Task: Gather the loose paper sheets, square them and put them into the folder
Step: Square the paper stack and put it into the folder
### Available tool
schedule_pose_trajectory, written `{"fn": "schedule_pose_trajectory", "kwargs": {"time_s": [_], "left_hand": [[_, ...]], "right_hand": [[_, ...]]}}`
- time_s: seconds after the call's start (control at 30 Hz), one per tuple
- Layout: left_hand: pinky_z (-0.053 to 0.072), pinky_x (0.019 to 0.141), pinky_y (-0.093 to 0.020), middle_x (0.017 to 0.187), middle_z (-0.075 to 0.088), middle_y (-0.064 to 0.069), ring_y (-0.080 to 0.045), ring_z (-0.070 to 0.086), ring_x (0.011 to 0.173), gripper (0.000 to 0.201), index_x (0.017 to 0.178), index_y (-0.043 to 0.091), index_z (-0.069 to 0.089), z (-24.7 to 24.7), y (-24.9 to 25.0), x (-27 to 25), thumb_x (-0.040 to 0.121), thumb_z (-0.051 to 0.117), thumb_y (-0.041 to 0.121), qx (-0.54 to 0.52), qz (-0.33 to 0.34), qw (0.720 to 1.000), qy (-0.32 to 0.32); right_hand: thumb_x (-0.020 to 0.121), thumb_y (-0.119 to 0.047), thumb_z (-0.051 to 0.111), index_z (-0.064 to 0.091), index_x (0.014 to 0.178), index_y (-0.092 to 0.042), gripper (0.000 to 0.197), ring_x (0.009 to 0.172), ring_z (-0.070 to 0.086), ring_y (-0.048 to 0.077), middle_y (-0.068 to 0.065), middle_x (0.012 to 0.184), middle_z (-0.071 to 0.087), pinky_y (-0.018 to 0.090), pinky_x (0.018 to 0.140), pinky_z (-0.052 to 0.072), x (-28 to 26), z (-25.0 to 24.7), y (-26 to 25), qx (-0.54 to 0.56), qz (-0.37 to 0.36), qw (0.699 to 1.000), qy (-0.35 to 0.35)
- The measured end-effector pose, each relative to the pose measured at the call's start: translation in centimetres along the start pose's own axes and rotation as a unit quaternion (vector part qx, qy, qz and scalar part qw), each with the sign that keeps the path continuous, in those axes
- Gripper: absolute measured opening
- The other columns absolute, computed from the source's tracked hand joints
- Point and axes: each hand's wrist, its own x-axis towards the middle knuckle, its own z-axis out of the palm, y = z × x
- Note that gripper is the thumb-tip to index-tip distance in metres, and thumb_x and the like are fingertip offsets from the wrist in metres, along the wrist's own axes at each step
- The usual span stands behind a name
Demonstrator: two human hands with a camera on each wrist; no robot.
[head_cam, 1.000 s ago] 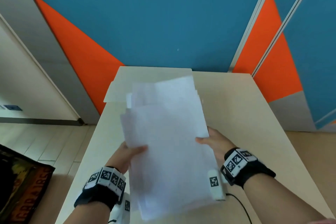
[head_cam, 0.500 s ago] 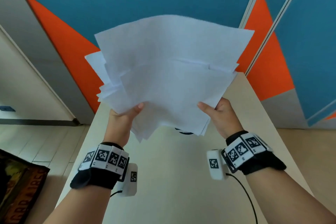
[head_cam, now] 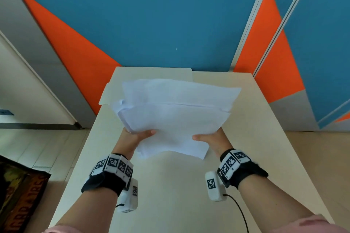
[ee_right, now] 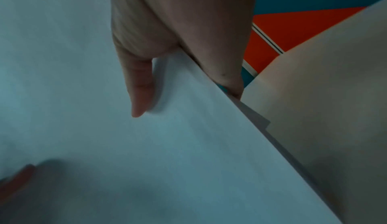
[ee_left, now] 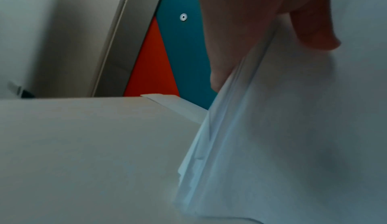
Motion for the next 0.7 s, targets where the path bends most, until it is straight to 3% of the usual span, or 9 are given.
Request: {"fn": "schedule_pose_trajectory", "kwargs": {"time_s": [0.07,0.13,0.23,0.33,0.43,0.53,0.57,0.63,0.7], "left_hand": [[0.057,0.075,-0.033,0.108,0.07,-0.009,-0.025,0.066,0.102,0.061,0.108,0.018,0.063,0.0,0.3,0.1,0.05,0.082,0.012,0.017,0.002,1.0,0.002],[0.054,0.087,-0.043,0.108,0.07,-0.011,-0.027,0.065,0.102,0.057,0.106,0.016,0.065,0.5,0.5,0.3,0.052,0.082,0.017,0.036,0.015,0.999,0.007],[0.054,0.081,-0.037,0.088,0.074,0.004,-0.018,0.069,0.087,0.034,0.09,0.024,0.066,1.3,1.3,0.8,0.059,0.075,0.013,0.03,0.04,0.998,0.034],[0.055,0.075,-0.029,0.09,0.075,0.007,-0.01,0.07,0.087,0.044,0.097,0.025,0.065,1.0,2.0,1.0,0.058,0.077,0.009,0.032,0.054,0.998,0.015],[0.054,0.08,-0.033,0.105,0.072,-0.005,-0.022,0.068,0.1,0.06,0.108,0.012,0.065,0.3,2.0,0.8,0.051,0.081,0.02,0.03,0.067,0.997,0.032],[0.056,0.082,-0.035,0.112,0.069,-0.012,-0.025,0.067,0.102,0.075,0.119,0.004,0.058,0.6,2.1,0.6,0.051,0.08,0.025,0.012,0.088,0.995,0.054],[0.056,0.081,-0.034,0.112,0.069,-0.012,-0.024,0.067,0.102,0.076,0.12,0.003,0.057,0.8,2.3,0.6,0.052,0.08,0.026,0.006,0.096,0.994,0.057],[0.056,0.083,-0.034,0.115,0.067,-0.013,-0.026,0.066,0.104,0.079,0.123,0.003,0.054,1.5,3.0,0.6,0.053,0.082,0.025,-0.009,0.11,0.992,0.063],[0.055,0.086,-0.035,0.12,0.065,-0.015,-0.027,0.065,0.107,0.084,0.127,0.004,0.051,2.1,3.6,0.5,0.054,0.084,0.03,-0.036,0.125,0.989,0.074]], "right_hand": [[0.067,0.006,0.077,0.063,0.081,-0.021,0.034,0.084,0.065,0.019,-0.002,0.086,0.068,0.027,0.079,0.05,0.2,0.1,-0.8,-0.013,-0.005,1.0,0.007],[0.073,0.001,0.075,0.062,0.079,-0.02,0.025,0.079,0.064,0.016,-0.004,0.082,0.067,0.022,0.074,0.051,0.3,0.3,-1.6,-0.012,-0.021,1.0,0.011],[0.077,-0.004,0.073,0.061,0.078,-0.024,0.024,0.075,0.063,0.005,-0.01,0.08,0.065,0.014,0.069,0.049,0.1,0.8,-2.7,0.009,-0.059,0.998,0.029],[0.074,0.0,0.074,0.064,0.088,-0.019,0.026,0.083,0.066,0.01,-0.006,0.088,0.068,0.024,0.08,0.052,-0.1,0.6,-3.4,0.006,-0.074,0.997,0.028],[0.069,0.009,0.073,0.058,0.108,-0.012,0.047,0.097,0.066,0.025,0.007,0.103,0.068,0.037,0.089,0.053,-0.5,0.2,-4.2,0.01,-0.113,0.992,0.048],[0.073,0.011,0.066,0.051,0.11,-0.019,0.05,0.097,0.063,0.024,0.009,0.106,0.062,0.041,0.091,0.051,-0.9,0.1,-6.0,0.085,-0.167,0.98,0.06],[0.075,0.004,0.066,0.05,0.113,-0.02,0.047,0.098,0.061,0.022,0.009,0.107,0.06,0.041,0.093,0.049,-1.1,0.3,-6.7,0.111,-0.182,0.975,0.065],[0.076,-0.027,0.065,0.052,0.113,-0.026,0.039,0.107,0.058,0.024,0.015,0.115,0.057,0.044,0.099,0.044,-1.6,1.0,-8.2,0.128,-0.201,0.968,0.084],[0.073,-0.053,0.054,0.056,0.105,-0.026,0.042,0.108,0.057,0.022,0.01,0.111,0.06,0.044,0.1,0.043,-2.1,1.9,-9.7,0.116,-0.229,0.958,0.126]]}}
